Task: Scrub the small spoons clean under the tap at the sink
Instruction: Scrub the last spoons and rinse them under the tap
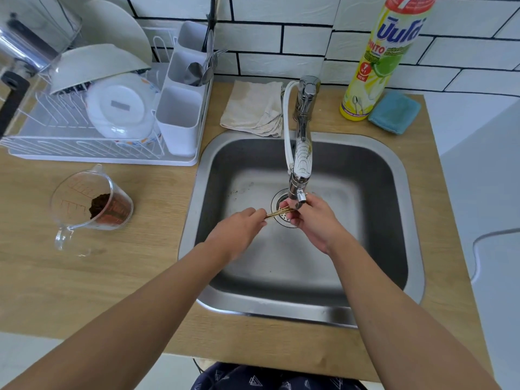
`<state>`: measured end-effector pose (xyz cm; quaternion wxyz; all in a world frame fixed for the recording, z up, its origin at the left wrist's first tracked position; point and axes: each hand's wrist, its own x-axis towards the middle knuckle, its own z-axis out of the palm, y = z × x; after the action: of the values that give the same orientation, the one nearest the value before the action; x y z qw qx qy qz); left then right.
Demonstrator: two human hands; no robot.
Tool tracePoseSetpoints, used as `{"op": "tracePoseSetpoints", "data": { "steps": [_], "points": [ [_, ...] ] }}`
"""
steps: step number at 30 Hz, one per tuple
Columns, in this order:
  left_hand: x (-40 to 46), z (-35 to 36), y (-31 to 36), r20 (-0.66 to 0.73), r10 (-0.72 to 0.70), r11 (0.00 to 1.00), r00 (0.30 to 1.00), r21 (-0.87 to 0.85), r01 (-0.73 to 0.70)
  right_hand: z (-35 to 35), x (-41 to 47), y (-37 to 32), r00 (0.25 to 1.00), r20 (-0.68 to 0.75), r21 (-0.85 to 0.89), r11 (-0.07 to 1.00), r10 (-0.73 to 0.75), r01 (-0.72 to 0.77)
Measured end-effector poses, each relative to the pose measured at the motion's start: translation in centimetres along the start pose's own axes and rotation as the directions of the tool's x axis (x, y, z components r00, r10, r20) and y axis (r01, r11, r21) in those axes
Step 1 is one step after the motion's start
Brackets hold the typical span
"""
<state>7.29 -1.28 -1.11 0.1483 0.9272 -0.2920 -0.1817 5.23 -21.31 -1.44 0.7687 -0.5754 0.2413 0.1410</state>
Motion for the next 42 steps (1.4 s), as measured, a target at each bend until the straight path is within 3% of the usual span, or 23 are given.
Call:
{"op": "tracePoseSetpoints", "data": {
  "steps": [4,7,9,11,13,18,19,21,23,26,28,33,42],
  "points": [
    [-0.3,0.2,-0.8,0.032,0.01,1.0,0.999,-0.016,-0.01,-0.1,-0.5,1.0,0.986,0.164,-0.136,0.988,-0.043,0.066],
    [0.0,-0.3,-0.9,0.161,-0.03,0.983,0.986,-0.174,0.058,-0.3,-0.6,1.2,0.98,0.193,-0.142,0.987,-0.042,0.07],
    [0.3,-0.9,-0.9,0.297,-0.074,0.912,0.952,-0.366,0.185,-0.7,-0.6,0.9,0.972,0.233,-0.139,0.988,-0.032,0.065],
    [0.5,-1.8,-0.9,0.449,-0.128,0.73,0.884,-0.561,0.39,-1.2,-0.7,0.4,0.957,0.288,-0.124,0.99,-0.035,0.073],
    [0.8,-2.5,-0.8,0.555,-0.11,0.61,0.825,-0.617,0.496,-1.4,-0.7,-0.2,0.947,0.318,-0.108,0.991,-0.043,0.081],
    [1.6,-2.5,0.8,0.658,0.026,0.615,0.753,-0.604,0.506,-1.4,-0.6,-0.5,0.945,0.325,-0.136,0.986,-0.042,0.091],
    [1.7,-2.3,1.2,0.64,0.026,0.627,0.768,-0.609,0.486,-1.5,-0.6,-0.5,0.948,0.314,-0.129,0.987,-0.049,0.094],
    [1.8,-1.7,1.7,0.514,-0.038,0.821,0.857,-0.473,0.32,-1.6,-0.7,-0.1,0.965,0.252,-0.106,0.99,-0.067,0.096],
    [1.9,-1.0,1.8,0.275,-0.081,0.99,0.958,-0.089,0.109,-1.7,-0.7,0.5,0.99,0.124,-0.027,0.997,-0.067,0.071],
    [1.4,-0.1,1.4,-0.059,-0.027,0.95,0.998,0.309,0.044,-1.8,-1.1,1.3,0.999,-0.053,0.16,0.987,0.006,0.003],
    [1.0,0.4,0.9,-0.12,0.018,0.899,0.993,0.436,0.037,-1.8,-1.3,1.7,0.997,-0.06,0.213,0.976,0.048,-0.034],
    [0.5,1.3,0.7,-0.143,-0.019,0.914,0.99,0.399,0.075,-1.3,-1.5,1.7,0.996,-0.015,0.334,0.939,0.091,-0.081],
    [0.5,1.7,2.2,-0.149,-0.084,0.937,0.985,0.324,0.129,0.0,-0.7,1.6,0.994,-0.104,0.044,0.999,0.011,-0.007]
  ]
}}
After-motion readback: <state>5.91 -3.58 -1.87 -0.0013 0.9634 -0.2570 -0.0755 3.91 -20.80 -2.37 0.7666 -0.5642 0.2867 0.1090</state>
